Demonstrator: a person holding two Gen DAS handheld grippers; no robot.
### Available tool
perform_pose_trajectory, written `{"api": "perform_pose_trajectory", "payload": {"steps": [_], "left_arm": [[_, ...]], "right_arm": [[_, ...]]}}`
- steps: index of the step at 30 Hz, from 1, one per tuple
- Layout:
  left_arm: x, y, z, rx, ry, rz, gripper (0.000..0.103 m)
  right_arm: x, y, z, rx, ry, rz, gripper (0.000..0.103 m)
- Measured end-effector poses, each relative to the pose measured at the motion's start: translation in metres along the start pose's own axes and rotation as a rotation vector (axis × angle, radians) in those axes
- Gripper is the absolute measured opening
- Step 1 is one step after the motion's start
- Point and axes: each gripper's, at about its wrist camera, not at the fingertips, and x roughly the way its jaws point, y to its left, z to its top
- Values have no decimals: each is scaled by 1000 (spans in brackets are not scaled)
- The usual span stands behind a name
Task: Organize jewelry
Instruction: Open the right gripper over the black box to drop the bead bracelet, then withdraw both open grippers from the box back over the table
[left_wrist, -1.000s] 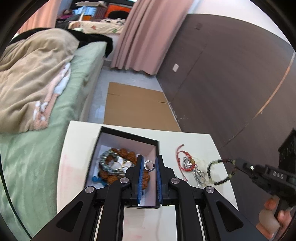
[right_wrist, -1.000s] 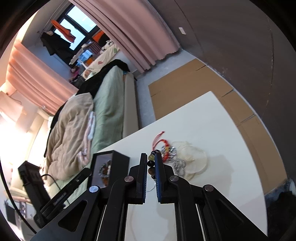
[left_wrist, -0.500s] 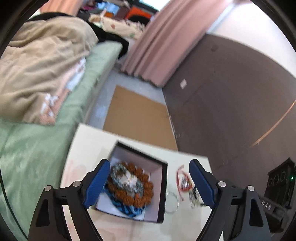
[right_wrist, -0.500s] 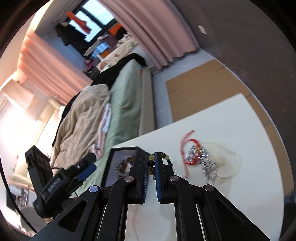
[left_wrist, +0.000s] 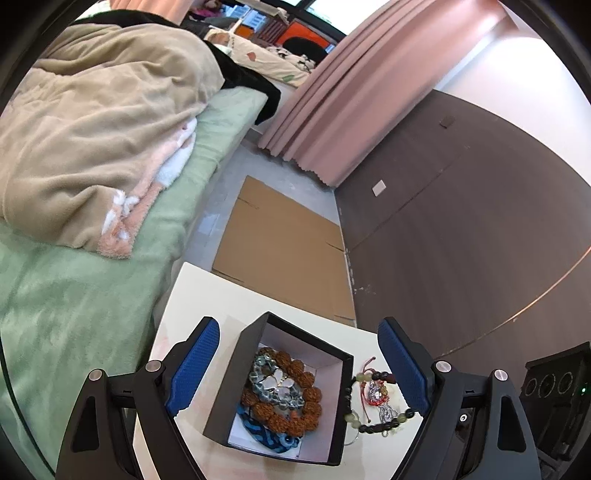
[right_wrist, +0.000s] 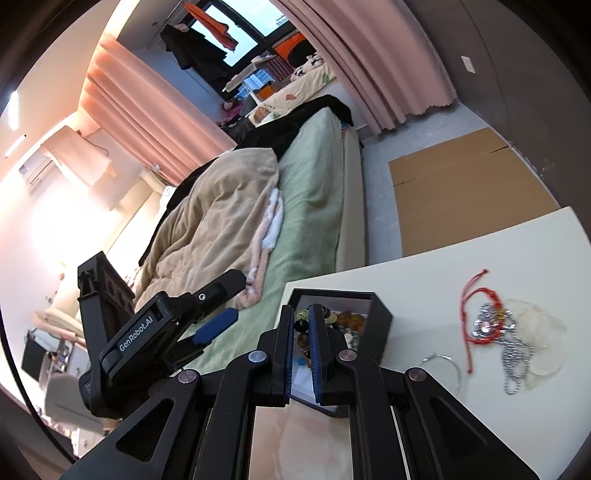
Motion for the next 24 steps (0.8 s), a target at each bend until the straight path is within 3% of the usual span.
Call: {"api": "perform_pose_trajectory", "payload": {"steps": [4, 6, 7, 8, 16, 24], "left_arm": [[-3, 5, 2, -14, -10, -1, 88], [-6, 7, 2, -16, -17, 3, 88], [-6, 8, 2, -16, -17, 5, 88], [-7, 9, 2, -15, -15, 7, 88], [-15, 4, -3, 0, -16, 6, 88], [-17, -14, -16, 55, -7, 5, 88]], "right_arm": [[15, 5, 3, 26, 9, 48, 11], [26, 4, 3, 43, 48, 43, 33], [29, 1, 1, 64, 57, 30, 52], [30, -2, 0, 81, 50, 19, 58], [6, -4, -5, 52, 42, -56, 59], [-31, -26, -5, 102, 4, -115, 60]]}}
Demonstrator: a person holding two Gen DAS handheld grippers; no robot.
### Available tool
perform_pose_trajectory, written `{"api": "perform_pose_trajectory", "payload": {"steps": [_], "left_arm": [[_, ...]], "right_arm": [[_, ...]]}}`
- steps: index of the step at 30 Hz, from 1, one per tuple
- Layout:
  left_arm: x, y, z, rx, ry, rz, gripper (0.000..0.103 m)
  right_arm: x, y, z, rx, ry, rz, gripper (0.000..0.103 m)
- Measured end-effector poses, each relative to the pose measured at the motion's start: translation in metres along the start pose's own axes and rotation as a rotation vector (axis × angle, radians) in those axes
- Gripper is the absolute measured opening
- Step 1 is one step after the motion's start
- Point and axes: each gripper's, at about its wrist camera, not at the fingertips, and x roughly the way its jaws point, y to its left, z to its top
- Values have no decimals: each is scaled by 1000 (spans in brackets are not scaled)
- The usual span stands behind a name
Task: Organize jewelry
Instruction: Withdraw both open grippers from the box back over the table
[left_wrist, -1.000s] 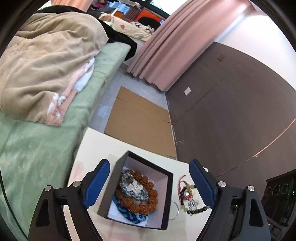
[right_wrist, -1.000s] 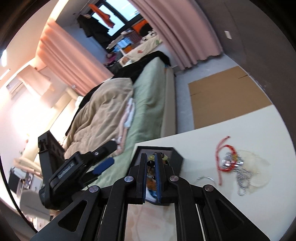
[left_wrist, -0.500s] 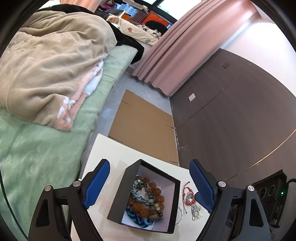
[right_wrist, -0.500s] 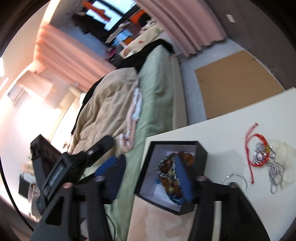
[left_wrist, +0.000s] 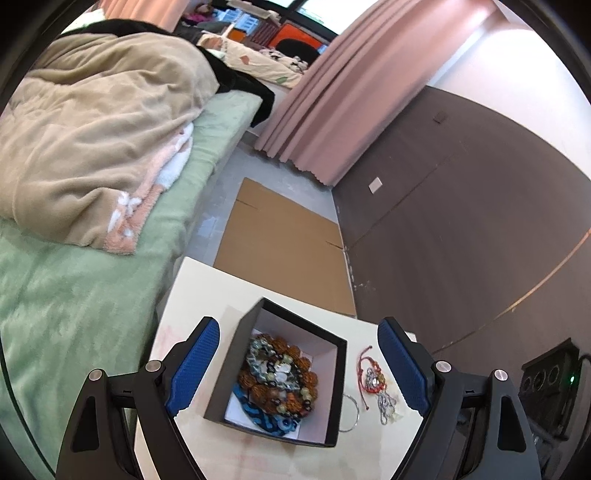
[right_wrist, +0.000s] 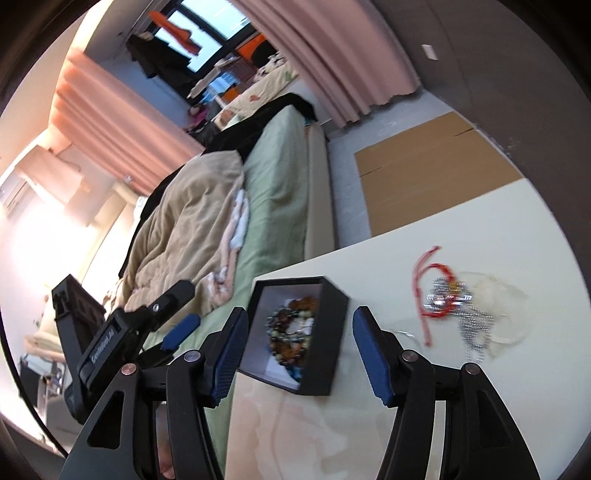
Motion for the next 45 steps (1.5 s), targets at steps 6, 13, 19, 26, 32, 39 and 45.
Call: {"api": "perform_pose_trajectory", "payload": {"steps": [6, 13, 19, 26, 32, 39, 45], "left_arm": [[4, -20, -15, 68, 20, 6, 88], [9, -43, -33, 142, 49, -6, 88], [17, -62, -50, 203, 89, -22, 88], [27, -78, -66, 245, 139, -34, 85], [39, -93, -81, 302, 183, -27, 76], [63, -110, -103, 406, 252, 4, 67], [84, -110, -118, 437, 317, 46, 65]], "right_arm": [[-32, -29, 2, 59, -45, -90, 60], [-58, -59, 1, 130, -66, -161, 60], [-70, -72, -3, 168, -77, -158, 87], [-73, -86, -8, 199, -41, -200, 88], [-80, -107, -12, 265, -26, -222, 88], [-82, -122, -14, 304, 8, -275, 88], [-81, -132, -13, 326, 40, -263, 88]]}}
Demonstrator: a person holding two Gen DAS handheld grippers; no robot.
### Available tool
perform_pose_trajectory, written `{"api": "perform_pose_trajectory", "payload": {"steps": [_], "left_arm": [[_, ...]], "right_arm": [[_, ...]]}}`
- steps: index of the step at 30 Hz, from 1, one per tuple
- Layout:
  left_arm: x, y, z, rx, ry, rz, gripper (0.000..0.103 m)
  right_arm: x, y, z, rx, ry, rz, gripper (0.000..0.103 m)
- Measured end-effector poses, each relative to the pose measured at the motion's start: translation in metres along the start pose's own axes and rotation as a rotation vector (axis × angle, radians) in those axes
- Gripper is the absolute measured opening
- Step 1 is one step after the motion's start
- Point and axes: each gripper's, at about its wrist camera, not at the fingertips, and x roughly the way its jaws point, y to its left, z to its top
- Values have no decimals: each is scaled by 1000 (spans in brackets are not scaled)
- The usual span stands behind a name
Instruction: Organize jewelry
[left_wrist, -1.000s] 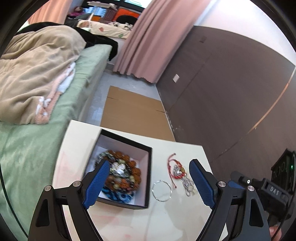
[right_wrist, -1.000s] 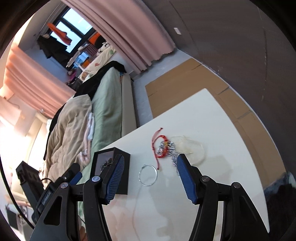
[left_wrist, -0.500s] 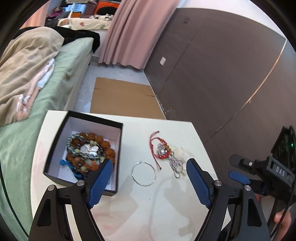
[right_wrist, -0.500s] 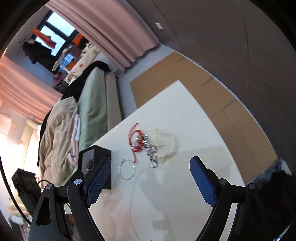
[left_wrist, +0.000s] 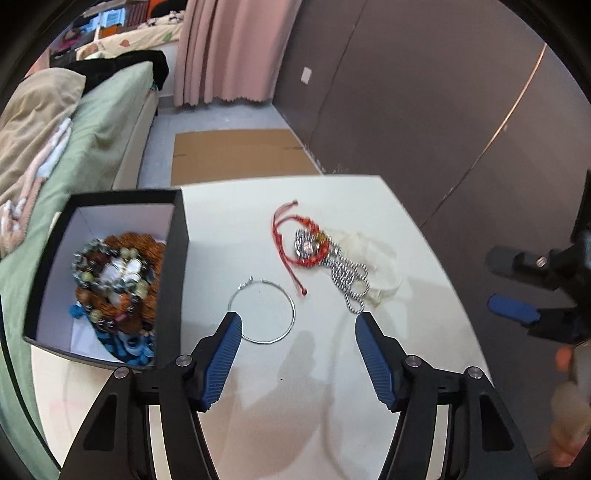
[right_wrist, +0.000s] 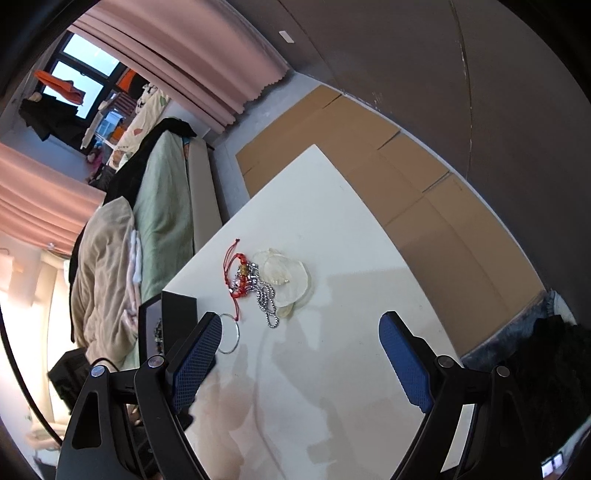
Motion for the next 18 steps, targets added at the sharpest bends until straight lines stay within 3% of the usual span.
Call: {"api": "perform_pose_trajectory", "payload": {"steps": [7, 12, 14, 17, 18], "left_arm": [[14, -18, -5, 90, 1, 123, 65], [25, -28, -7, 106, 14, 122, 64], [29, -29, -7, 108, 25, 125, 54], [39, -24, -8, 86, 47, 134, 48], [38, -25, -8, 91, 21, 144, 47]], "right_arm": [[1, -4, 7, 19, 4, 11, 88], [0, -4, 10, 9, 10, 15, 88], [-1, -4, 12, 12, 8, 15, 88], [-3, -6, 10, 32, -5, 12, 88], [-2, -6, 10, 38, -7, 12, 88]]}}
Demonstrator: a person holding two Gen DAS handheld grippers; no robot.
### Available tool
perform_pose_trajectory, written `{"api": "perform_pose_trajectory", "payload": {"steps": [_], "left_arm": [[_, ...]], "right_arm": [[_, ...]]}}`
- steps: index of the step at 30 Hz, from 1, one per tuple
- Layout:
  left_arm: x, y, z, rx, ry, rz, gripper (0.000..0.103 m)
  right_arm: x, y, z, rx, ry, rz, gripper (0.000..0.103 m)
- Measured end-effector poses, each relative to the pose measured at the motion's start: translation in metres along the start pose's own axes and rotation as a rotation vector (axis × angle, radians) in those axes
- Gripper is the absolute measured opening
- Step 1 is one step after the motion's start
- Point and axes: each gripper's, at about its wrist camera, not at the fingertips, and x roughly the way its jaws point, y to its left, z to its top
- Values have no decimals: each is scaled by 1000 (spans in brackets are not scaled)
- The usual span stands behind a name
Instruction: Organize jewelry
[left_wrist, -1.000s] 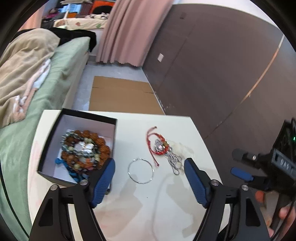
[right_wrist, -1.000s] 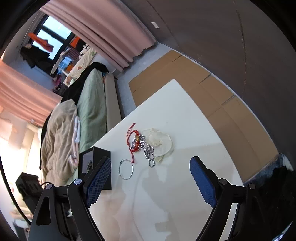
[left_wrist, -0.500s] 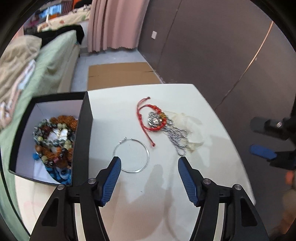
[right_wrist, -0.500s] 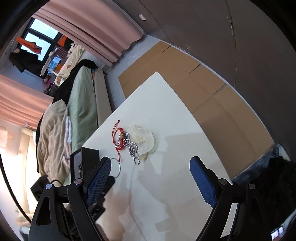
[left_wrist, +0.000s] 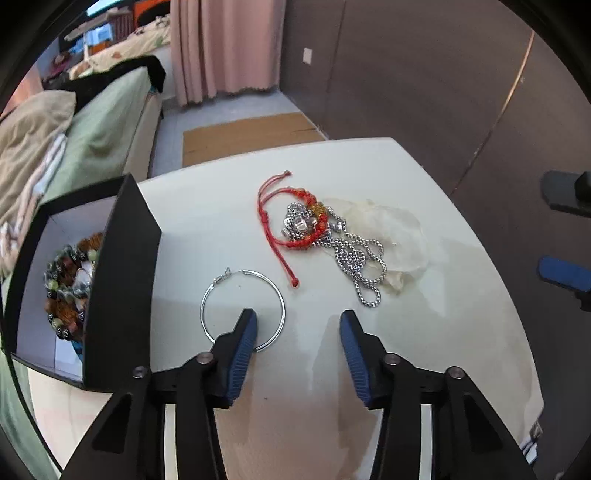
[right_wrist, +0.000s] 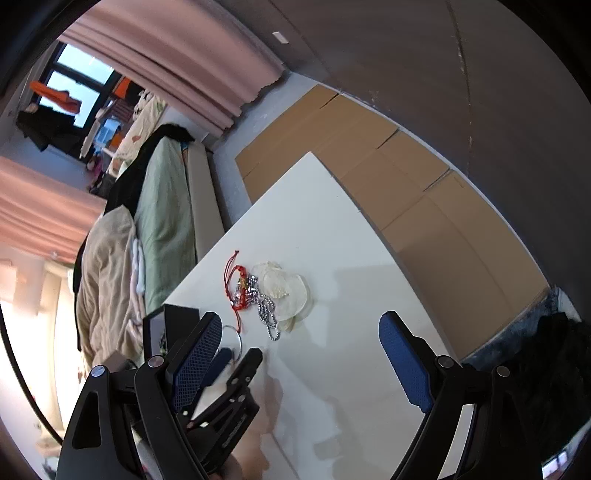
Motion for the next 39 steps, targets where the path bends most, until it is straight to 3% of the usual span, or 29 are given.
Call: {"api": "perform_pose_trajectory", "payload": {"steps": [6, 11, 14, 22, 32, 39], "left_arm": [[5, -5, 0, 33, -24, 44, 46], [5, -2, 0, 35, -41, 63, 12], [4, -4, -3, 48, -39, 63, 1], [-6, -15, -17, 55, -5, -31, 0], [-38, 8, -9, -81, -34, -175, 0], [-50, 20, -2, -99, -67, -181, 0]], "right_arm": [[8, 4, -1, 11, 27, 25, 88], [1, 3, -3, 19, 22, 37, 88], [-1, 4, -6, 9, 24, 30, 88], [-5, 7, -12, -24, 30, 13, 88], [-6, 2, -14, -27, 19, -14, 88], [3, 9, -15, -45, 29, -37, 88]]}}
